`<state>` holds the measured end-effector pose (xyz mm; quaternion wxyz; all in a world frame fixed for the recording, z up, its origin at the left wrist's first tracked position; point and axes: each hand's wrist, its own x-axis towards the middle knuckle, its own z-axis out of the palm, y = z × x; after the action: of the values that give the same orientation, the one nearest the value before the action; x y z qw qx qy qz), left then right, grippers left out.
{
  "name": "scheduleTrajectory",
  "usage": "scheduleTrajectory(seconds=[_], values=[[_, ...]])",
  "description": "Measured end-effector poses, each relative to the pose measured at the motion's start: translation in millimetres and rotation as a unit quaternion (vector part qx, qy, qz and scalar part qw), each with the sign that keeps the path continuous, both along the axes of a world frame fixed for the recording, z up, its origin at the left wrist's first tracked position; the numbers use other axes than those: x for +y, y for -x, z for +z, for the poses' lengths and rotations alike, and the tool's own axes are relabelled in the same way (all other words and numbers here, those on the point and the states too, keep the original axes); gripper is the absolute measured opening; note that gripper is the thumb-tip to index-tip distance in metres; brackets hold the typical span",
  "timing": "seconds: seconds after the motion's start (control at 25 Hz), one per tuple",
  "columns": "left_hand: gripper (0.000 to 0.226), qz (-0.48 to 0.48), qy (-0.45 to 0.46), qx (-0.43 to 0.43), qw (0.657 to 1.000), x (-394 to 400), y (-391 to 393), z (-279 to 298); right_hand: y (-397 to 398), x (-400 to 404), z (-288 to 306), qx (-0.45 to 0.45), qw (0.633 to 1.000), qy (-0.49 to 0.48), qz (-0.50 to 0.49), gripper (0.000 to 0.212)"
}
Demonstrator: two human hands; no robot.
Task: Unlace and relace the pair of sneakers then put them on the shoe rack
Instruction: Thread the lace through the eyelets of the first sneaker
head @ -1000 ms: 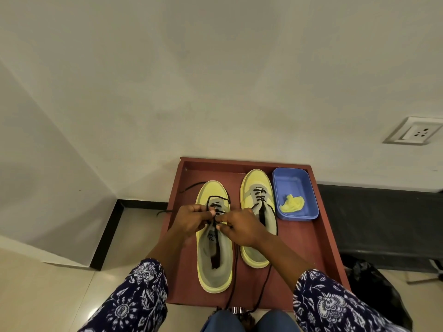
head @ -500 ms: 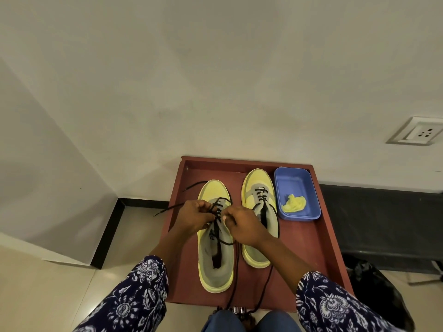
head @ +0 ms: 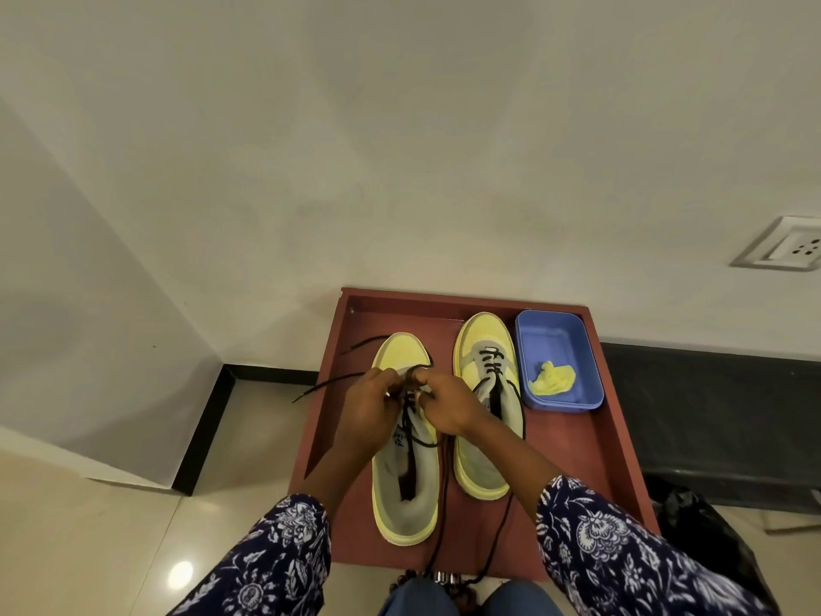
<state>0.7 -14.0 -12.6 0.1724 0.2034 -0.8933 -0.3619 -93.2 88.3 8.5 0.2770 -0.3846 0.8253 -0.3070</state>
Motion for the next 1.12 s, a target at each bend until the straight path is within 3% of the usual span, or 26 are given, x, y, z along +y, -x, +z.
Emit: scheduleTrajectory(seconds=[0.44, 0.64, 0.88, 1.0, 1.04, 1.12], values=[[0.013, 0.046, -0.012, 0.034, 0.998, 4, -4, -11, 6, -9, 7, -0.023, 0.999, -0.025, 0.019, 0.027], [0.019, 0.030, -0.105, 0.007, 0.994, -2, -8, -7, 7, -14, 16, 0.102, 0.986, -0.080, 0.102, 0.021], [0.027, 0.081, -0.239, -0.025, 0.967, -6, -11, -10, 3, -13, 13, -0.079, 0.995, -0.048, 0.037, 0.014], [0.029, 0.091, -0.296, -0.016, 0.951, -6, -13, -10, 7, -6, 21, -0.158, 0.986, -0.047, 0.007, 0.022], [0.031, 0.092, -0.315, -0.007, 0.945, -6, -14, -10, 8, -4, 23, -0.143, 0.988, -0.059, 0.012, 0.023], [0.032, 0.093, -0.330, 0.006, 0.940, -5, -15, -10, 9, -2, 24, -0.030, 0.995, -0.081, 0.050, 0.022]])
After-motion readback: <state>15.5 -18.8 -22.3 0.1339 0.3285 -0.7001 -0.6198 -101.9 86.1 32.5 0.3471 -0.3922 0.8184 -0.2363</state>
